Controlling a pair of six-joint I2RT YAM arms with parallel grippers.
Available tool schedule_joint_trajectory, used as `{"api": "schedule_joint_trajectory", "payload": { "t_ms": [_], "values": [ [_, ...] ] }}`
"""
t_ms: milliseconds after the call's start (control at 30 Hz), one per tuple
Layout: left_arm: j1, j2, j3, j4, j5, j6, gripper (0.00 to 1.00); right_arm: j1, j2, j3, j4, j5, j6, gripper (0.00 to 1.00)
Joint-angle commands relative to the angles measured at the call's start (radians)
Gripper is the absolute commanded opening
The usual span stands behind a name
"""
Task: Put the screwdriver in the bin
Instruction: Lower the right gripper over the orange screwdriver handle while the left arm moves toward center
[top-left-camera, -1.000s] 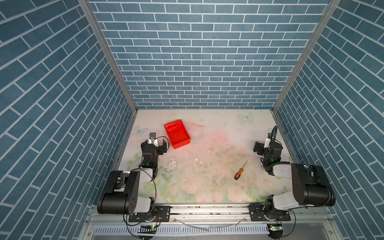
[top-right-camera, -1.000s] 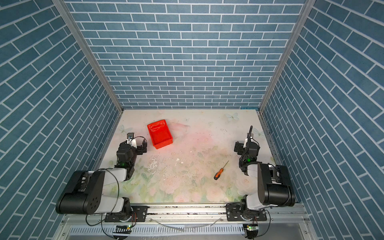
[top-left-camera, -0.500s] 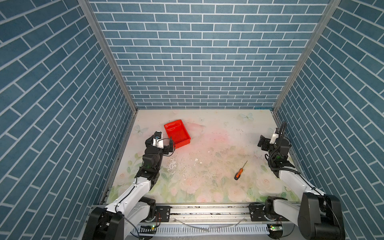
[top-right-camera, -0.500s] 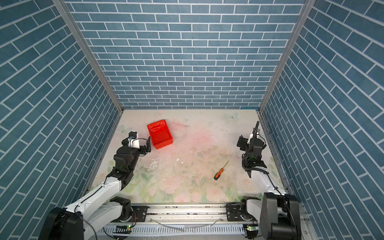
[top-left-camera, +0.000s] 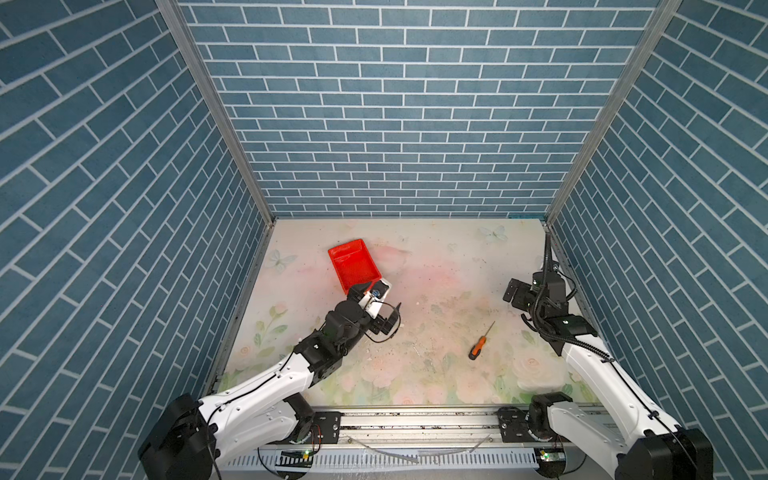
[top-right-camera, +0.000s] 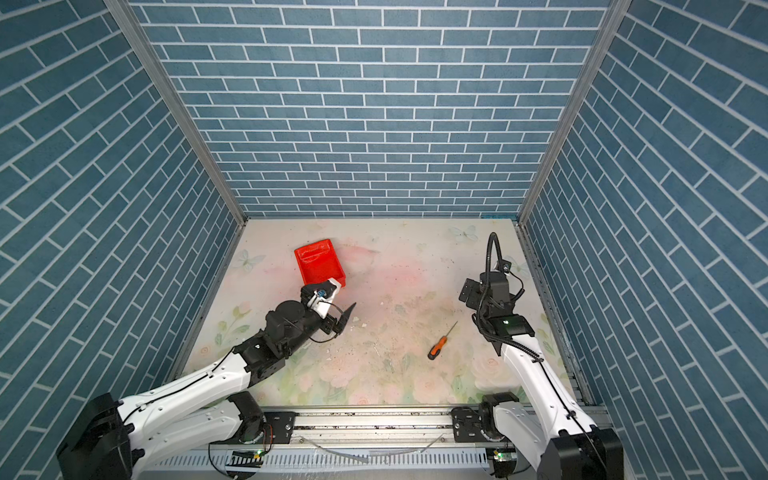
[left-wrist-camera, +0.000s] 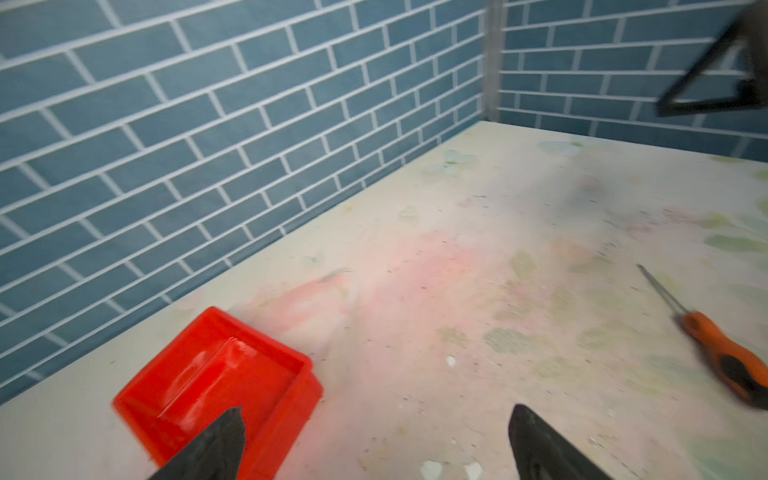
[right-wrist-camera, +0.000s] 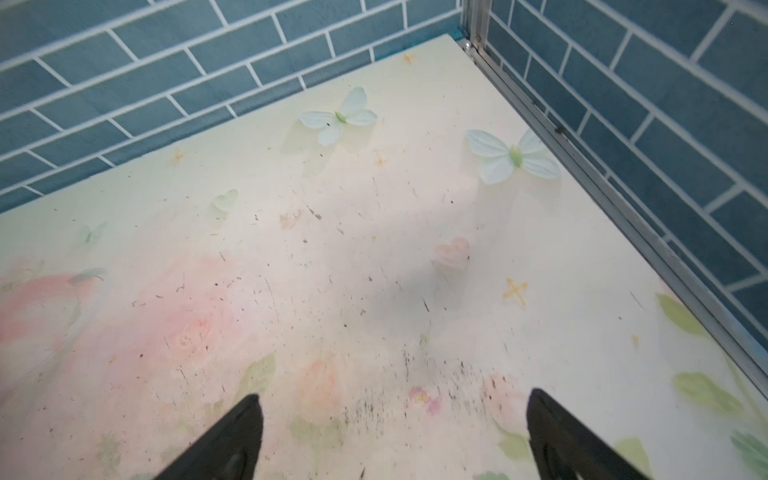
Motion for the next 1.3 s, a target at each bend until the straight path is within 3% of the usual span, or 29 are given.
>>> {"api": "schedule_joint_trajectory", "payload": {
  "t_ms": [0,67,167,467,567,900,1267],
  "values": [
    [-0.06,0.037,0.019,-0.007,0.104,0.057,1.0,0.051,0.035,0.042,-0.209,0.081,0.167,0.99],
    [-0.07,0.058,-0.013,0.07,0.208,0.075,1.0,0.085,0.054,0.033,-0.22,0.072,0.223,0.99],
    [-0.086,0.072,-0.039,0.124,0.271,0.053,1.0,0.132,0.089,0.032,-0.254,0.064,0.312,0.99],
    [-0.16,0.079,-0.032,0.025,0.237,0.073,1.0,0.259,0.211,0.014,-0.301,0.002,0.616,0.83],
    [-0.161,0.086,-0.04,0.044,0.229,0.076,1.0,0.271,0.25,0.016,-0.292,-0.007,0.656,0.69],
    [-0.169,0.106,-0.061,0.032,0.208,0.084,1.0,0.271,0.376,0.055,-0.24,-0.082,0.648,0.33],
    [-0.172,0.102,-0.064,0.01,0.182,0.094,1.0,0.271,0.43,0.049,-0.214,-0.12,0.656,0.3]
  ]
}}
